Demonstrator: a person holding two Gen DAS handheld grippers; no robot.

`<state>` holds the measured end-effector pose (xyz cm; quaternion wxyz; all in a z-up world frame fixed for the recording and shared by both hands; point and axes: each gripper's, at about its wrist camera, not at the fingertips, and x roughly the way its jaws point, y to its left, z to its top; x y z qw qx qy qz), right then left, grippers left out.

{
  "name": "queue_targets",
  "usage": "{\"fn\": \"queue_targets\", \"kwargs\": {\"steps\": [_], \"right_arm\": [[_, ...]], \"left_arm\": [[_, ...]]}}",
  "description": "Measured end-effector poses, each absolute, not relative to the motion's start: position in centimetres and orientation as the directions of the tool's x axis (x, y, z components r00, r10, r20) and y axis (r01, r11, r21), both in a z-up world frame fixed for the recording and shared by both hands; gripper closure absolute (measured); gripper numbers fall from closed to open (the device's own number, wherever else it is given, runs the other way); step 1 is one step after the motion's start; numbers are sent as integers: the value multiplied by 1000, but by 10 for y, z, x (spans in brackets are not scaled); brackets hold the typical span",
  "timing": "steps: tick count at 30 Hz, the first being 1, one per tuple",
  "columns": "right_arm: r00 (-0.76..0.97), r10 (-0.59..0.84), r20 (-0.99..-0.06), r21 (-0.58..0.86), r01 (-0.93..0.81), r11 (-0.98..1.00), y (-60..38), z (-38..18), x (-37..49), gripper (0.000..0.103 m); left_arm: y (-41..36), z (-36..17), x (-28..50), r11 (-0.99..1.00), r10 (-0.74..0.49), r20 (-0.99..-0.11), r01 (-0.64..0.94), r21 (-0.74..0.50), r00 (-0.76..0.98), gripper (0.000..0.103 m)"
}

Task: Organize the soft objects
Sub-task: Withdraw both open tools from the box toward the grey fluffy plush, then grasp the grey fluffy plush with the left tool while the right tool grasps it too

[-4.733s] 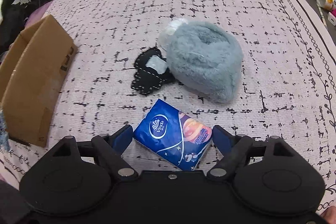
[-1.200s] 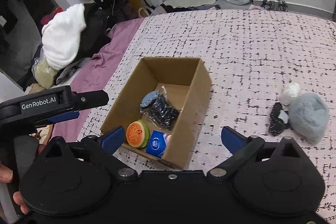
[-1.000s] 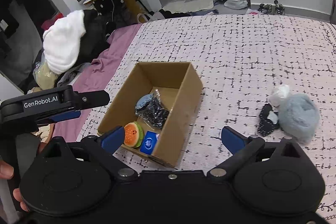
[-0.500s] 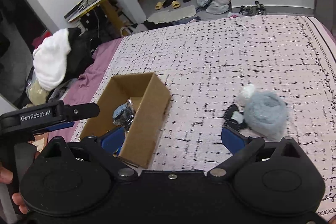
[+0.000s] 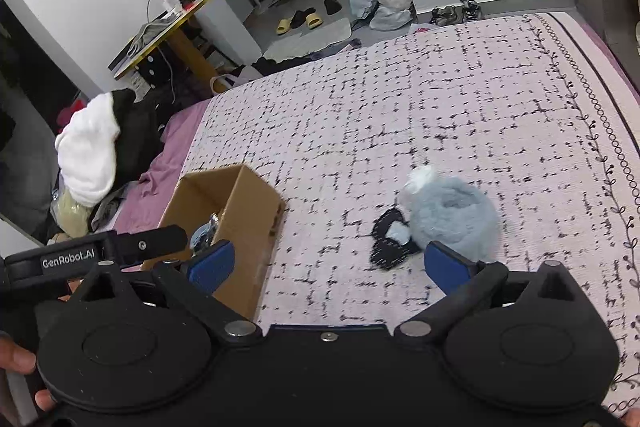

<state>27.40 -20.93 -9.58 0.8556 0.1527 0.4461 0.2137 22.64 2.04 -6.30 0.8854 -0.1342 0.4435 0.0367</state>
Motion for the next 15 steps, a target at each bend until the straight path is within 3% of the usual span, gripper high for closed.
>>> {"fn": "queue_targets", "kwargs": {"steps": [15], "right_arm": [[573, 492, -656, 517, -133, 845, -265, -142, 298, 0]], "left_arm": [[-25, -85, 251, 973, -71, -811, -138, -185, 581, 12]]}}
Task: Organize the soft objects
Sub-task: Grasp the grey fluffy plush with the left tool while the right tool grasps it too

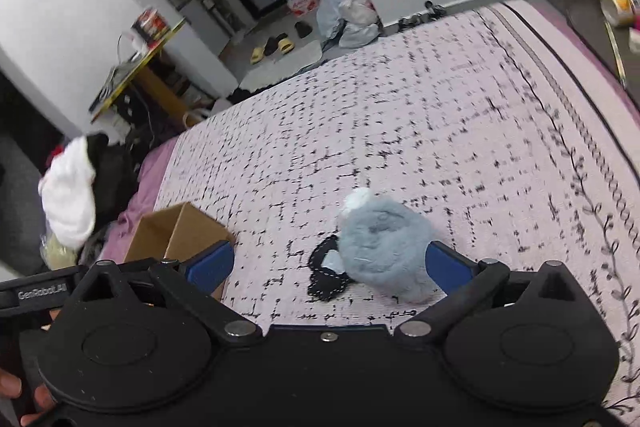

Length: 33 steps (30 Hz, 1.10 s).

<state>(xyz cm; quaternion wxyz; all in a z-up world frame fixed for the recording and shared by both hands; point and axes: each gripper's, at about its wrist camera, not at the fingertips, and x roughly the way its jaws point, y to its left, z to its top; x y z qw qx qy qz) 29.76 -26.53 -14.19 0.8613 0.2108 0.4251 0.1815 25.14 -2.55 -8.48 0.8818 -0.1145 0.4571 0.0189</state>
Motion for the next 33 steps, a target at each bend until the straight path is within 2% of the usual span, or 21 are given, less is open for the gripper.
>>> {"fn": "queue_targets", "kwargs": {"steps": [7, 13, 19, 23, 28, 32, 33], "right_arm": [[580, 483, -656, 575, -31, 818, -288, -169, 310, 0], [572, 497, -652, 618, 22, 786, -299, -186, 324, 4], [526, 530, -665, 654, 67, 753, -301, -206, 337, 17], [503, 537, -678, 661, 97, 744, -302, -215, 342, 30], [478, 549, -686, 677, 143, 722, -306, -228, 348, 42], [444, 567, -693, 688, 173, 705, -305, -241, 352, 64], [443, 572, -690, 694, 183, 696, -306, -243, 352, 64]], "left_arm": [[-45, -102, 270, 975, -80, -821, -128, -183, 566, 17], [-58, -117, 290, 970, -104, -831, -130, -207, 546, 34], [-70, -138, 311, 958, -150, -846, -138, -253, 511, 44], [-84, -151, 321, 954, -179, -854, -125, -271, 488, 52], [-99, -163, 332, 953, -192, -858, -119, -279, 476, 57], [-110, -172, 341, 952, -198, -865, -120, -283, 462, 64], [-111, -175, 343, 952, -194, -867, -124, -279, 460, 66]]}}
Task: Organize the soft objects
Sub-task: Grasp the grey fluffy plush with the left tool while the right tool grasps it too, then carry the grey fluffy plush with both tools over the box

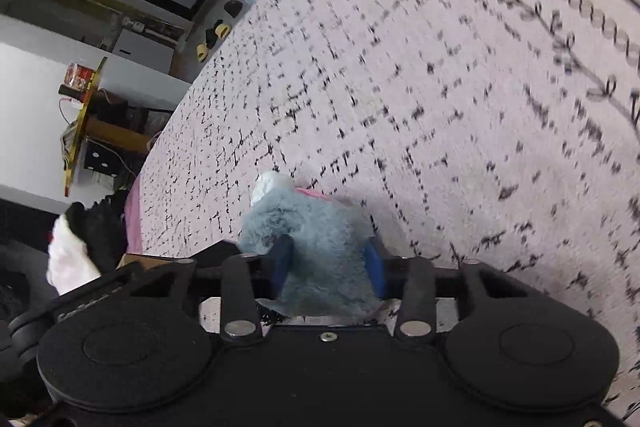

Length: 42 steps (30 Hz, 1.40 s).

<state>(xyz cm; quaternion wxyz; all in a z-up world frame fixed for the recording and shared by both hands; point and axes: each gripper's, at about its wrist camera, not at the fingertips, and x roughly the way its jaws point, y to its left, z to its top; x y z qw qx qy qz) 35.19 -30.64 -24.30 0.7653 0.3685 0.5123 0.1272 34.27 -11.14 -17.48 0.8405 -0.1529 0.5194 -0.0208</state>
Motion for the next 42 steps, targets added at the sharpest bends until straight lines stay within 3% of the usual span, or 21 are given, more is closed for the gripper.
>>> {"fn": "queue_targets", "kwargs": {"steps": [4, 12, 42], "right_arm": [[448, 571, -688, 694, 176, 698, -306, -244, 349, 65], [468, 557, -687, 680, 144, 719, -301, -240, 342, 74], [555, 535, -637, 650, 14, 759, -255, -144, 262, 76]], "left_arm": [[-118, -187, 348, 947, -193, -873, -148, -285, 447, 68], [-125, -188, 346, 941, -211, -867, -144, -305, 452, 82], [-70, -102, 248, 927, -267, -804, -87, -366, 531, 83]]}}
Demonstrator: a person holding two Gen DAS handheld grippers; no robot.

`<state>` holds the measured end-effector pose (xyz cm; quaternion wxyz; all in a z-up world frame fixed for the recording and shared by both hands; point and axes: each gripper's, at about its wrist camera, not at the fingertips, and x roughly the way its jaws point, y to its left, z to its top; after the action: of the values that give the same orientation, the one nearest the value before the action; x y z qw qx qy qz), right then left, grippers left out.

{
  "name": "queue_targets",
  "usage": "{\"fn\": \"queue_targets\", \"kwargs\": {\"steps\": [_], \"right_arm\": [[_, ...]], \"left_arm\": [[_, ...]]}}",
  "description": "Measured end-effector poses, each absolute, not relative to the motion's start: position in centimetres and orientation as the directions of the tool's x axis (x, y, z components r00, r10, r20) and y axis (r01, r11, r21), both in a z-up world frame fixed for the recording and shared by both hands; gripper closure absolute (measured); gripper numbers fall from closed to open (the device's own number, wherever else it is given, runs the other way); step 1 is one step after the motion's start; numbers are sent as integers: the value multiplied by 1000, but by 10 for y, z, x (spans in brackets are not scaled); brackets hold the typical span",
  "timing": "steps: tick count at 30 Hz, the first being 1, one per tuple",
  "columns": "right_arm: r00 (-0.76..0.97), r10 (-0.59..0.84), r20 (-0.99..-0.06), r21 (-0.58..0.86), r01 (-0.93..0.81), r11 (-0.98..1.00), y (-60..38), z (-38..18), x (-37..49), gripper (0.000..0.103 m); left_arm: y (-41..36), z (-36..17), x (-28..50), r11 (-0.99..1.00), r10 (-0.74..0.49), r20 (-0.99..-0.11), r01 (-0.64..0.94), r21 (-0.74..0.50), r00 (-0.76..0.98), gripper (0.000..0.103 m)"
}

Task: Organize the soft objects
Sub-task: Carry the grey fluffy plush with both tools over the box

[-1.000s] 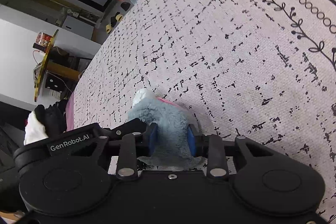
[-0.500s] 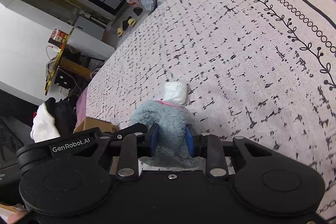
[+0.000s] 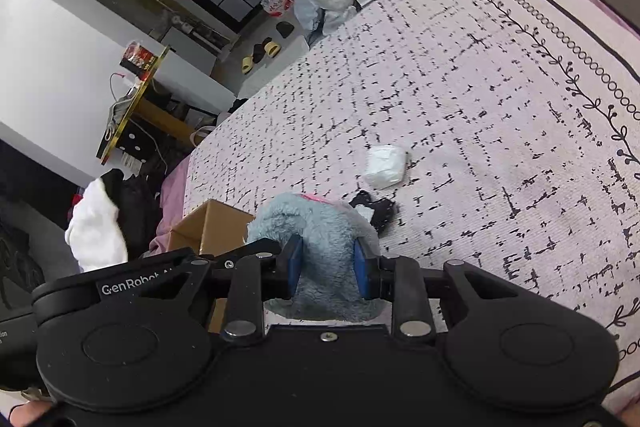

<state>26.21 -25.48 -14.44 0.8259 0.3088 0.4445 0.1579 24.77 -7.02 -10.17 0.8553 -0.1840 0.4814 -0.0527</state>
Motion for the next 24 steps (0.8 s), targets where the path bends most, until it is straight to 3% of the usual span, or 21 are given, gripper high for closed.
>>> {"fn": "queue_targets", "kwargs": {"steps": [24], "right_arm": [[570, 517, -639, 587, -73, 806, -194, -103, 248, 76]], "left_arm": [[-4, -75, 220, 892, -296, -744, -105, -439, 600, 83]]}}
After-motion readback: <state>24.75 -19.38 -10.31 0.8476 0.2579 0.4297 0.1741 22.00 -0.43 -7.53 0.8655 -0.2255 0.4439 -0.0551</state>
